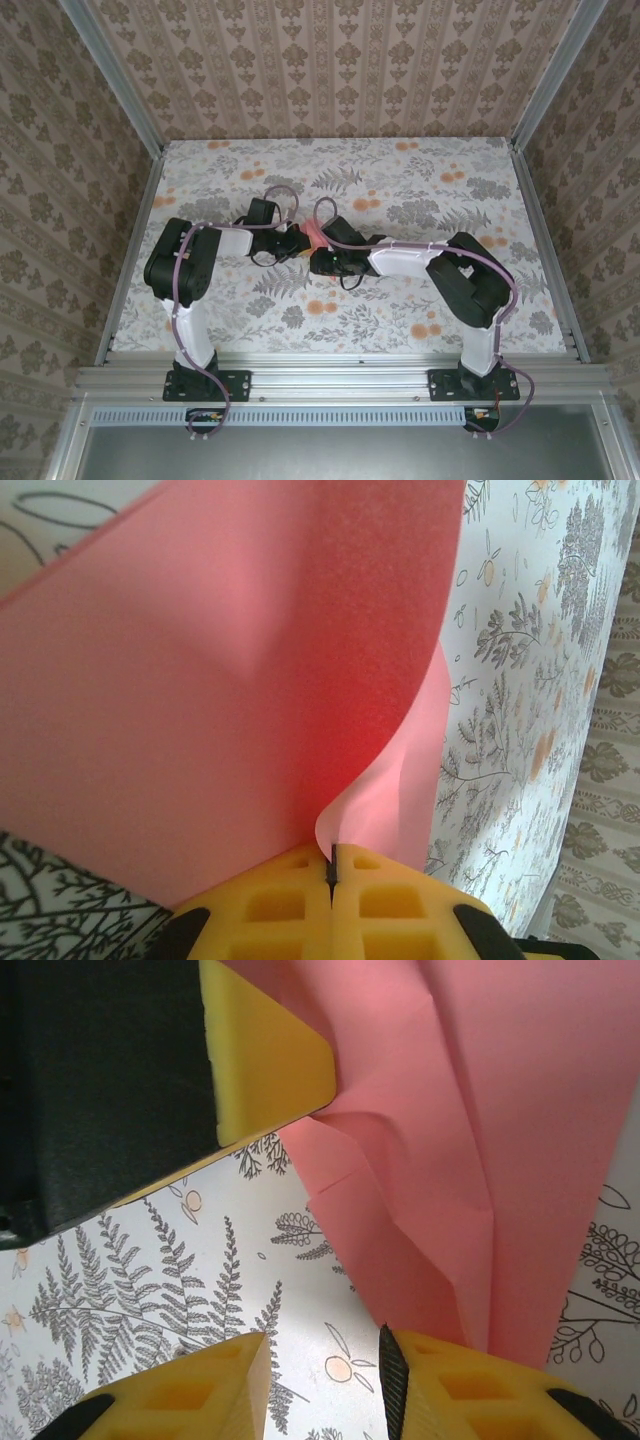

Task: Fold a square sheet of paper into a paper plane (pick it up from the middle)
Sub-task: Fourth fold the wing at the center of the table.

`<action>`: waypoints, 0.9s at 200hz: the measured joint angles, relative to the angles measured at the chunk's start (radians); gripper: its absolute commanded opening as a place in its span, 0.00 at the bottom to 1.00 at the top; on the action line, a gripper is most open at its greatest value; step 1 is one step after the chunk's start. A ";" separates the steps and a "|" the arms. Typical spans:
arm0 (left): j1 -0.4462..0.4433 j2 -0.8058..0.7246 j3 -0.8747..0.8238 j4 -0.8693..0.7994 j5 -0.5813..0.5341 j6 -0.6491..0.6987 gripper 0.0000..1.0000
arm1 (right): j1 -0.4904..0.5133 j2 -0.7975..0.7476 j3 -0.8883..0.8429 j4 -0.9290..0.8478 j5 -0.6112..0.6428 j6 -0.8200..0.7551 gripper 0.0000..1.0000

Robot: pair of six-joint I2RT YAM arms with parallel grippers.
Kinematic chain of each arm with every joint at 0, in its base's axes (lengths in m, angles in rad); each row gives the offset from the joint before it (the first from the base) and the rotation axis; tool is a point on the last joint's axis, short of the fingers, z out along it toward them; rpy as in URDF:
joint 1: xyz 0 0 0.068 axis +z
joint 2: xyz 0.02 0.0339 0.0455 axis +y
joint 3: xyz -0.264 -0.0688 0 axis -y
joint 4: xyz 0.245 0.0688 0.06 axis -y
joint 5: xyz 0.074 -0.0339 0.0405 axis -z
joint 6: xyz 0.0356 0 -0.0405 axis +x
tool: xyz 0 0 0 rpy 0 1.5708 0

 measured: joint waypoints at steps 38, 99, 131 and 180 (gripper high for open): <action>0.003 0.000 0.000 -0.004 0.003 0.007 0.00 | 0.000 0.024 0.004 0.005 -0.001 0.002 0.36; 0.013 -0.006 0.000 -0.024 0.007 0.018 0.00 | 0.000 0.034 0.017 -0.011 0.014 -0.029 0.36; 0.014 -0.028 0.000 -0.061 0.007 0.032 0.00 | 0.003 0.034 0.021 -0.027 0.037 -0.063 0.36; 0.014 -0.051 0.000 -0.111 0.004 0.057 0.00 | 0.005 0.033 0.022 -0.035 0.055 -0.107 0.34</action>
